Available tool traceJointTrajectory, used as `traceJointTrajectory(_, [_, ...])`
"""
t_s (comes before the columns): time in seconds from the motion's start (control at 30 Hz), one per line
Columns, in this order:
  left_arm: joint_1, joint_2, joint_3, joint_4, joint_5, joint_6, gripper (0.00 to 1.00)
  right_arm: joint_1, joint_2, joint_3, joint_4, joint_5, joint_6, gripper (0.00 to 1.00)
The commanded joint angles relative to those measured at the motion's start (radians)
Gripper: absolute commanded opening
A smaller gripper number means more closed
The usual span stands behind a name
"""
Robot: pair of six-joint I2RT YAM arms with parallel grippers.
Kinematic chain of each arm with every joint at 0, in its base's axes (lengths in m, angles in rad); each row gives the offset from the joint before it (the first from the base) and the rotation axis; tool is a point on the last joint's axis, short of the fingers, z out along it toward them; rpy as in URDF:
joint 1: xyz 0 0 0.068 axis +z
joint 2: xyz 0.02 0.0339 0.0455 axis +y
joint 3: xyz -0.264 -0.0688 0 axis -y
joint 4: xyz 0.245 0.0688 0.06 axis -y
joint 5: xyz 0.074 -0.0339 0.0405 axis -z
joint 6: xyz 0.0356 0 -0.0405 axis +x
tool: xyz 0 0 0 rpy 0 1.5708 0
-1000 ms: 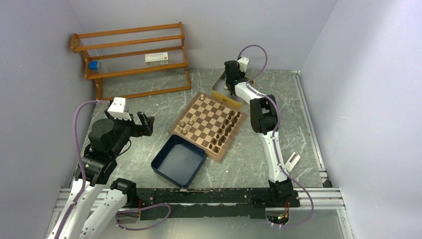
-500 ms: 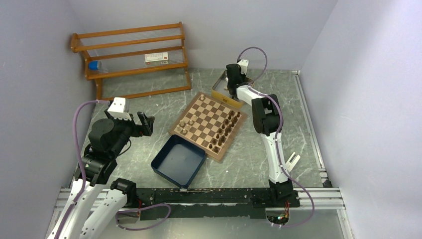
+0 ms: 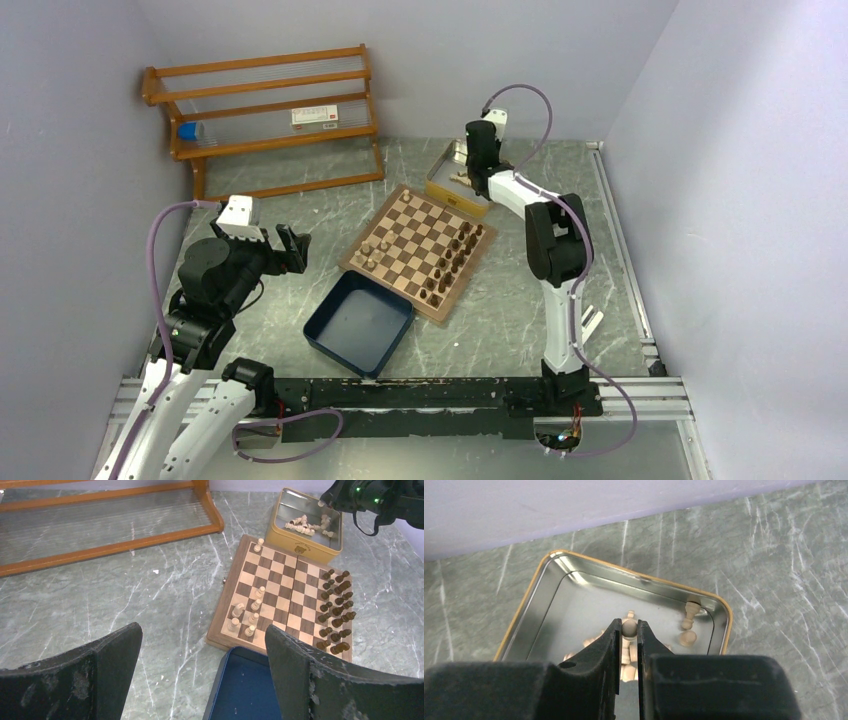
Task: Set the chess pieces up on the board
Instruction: Pick up the chess piece from the storage box, then place the chess piece on the chessboard.
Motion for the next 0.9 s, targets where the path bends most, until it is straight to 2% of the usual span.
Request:
traceJointTrajectory(0.0, [0.000, 0.003, -0.006, 0.017, 0.016, 0.001, 0.97, 0.005, -0.085, -0.068, 0.033, -0.083, -0.019, 0.09])
traceJointTrajectory(0.23, [-0.001, 0.006, -0.005, 0.015, 0.008, -0.001, 0.97, 0.065, -0.231, -0.252, 0.097, -0.191, -0.056, 0.11])
traceJointTrajectory(0.53, [0.000, 0.006, -0.006, 0.017, 0.008, 0.000, 0.97, 0.206, -0.366, -0.446, 0.192, -0.281, -0.150, 0.13])
traceJointTrajectory(0.7, [0.000, 0.005, -0.005, 0.015, 0.006, -0.002, 0.97, 0.279, -0.400, -0.543, 0.286, -0.406, -0.213, 0.15])
traceJointTrajectory(0.87, [0.000, 0.000, -0.005, 0.014, 0.007, -0.002, 0.97, 0.323, -0.398, -0.609, 0.356, -0.454, -0.231, 0.16])
